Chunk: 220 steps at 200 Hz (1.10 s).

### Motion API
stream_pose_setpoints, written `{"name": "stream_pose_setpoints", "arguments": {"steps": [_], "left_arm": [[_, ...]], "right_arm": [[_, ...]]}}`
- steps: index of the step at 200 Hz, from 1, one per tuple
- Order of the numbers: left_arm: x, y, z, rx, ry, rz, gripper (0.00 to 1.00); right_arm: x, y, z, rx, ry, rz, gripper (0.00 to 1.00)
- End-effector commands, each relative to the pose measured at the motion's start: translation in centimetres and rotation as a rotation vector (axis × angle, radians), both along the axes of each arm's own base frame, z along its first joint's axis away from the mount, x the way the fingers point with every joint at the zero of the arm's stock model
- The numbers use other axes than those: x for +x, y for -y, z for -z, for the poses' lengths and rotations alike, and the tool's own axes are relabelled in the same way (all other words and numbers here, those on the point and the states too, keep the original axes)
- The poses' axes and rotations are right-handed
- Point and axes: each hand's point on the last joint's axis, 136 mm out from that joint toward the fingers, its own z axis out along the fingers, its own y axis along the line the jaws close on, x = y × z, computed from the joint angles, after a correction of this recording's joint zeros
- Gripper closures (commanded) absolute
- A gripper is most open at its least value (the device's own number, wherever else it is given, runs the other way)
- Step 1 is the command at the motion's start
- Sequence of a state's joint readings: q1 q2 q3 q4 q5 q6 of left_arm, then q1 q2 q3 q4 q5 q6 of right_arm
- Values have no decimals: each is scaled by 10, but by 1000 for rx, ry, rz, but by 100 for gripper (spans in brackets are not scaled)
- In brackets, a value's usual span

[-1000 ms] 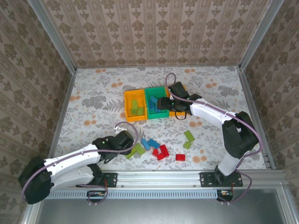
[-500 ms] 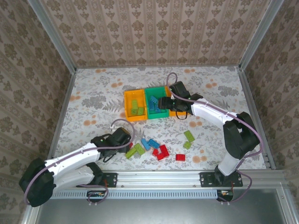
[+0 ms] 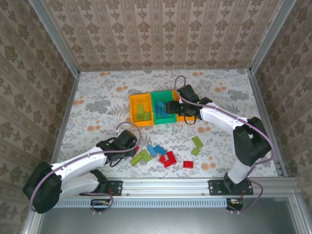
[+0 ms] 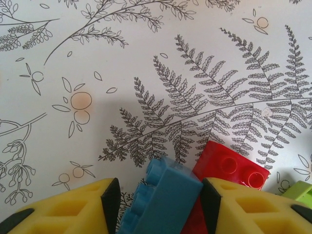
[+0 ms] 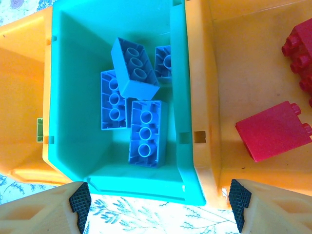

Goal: Sort the legos into containers by color

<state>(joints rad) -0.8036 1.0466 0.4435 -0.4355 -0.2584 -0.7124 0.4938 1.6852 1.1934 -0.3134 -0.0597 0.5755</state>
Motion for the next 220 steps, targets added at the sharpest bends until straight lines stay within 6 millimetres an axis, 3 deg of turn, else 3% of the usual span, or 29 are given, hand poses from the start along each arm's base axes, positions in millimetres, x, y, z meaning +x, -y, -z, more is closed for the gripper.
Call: {"name": "stream_pose_setpoints", "arguments": {"steps": [1,56,121,176,220], "left_arm": [[-8,-12,12,34,-56,-19,52],[-3,-10,19,19,-76,-27,69],[19,3,11,11,-32,-17,71],[35,5,5,29,-29,-5,78],[40,5,-14,27,17,6,84]], "right_arm": [[-4,6,-10,-5,22,-2,22],[-3,8,-13,-5,25,1,22],[-5,11,-10,-11,18,6,22],[-6,14,-12,-15,24,10,22],[-7,18,-13,-21,27,18,22]]}}
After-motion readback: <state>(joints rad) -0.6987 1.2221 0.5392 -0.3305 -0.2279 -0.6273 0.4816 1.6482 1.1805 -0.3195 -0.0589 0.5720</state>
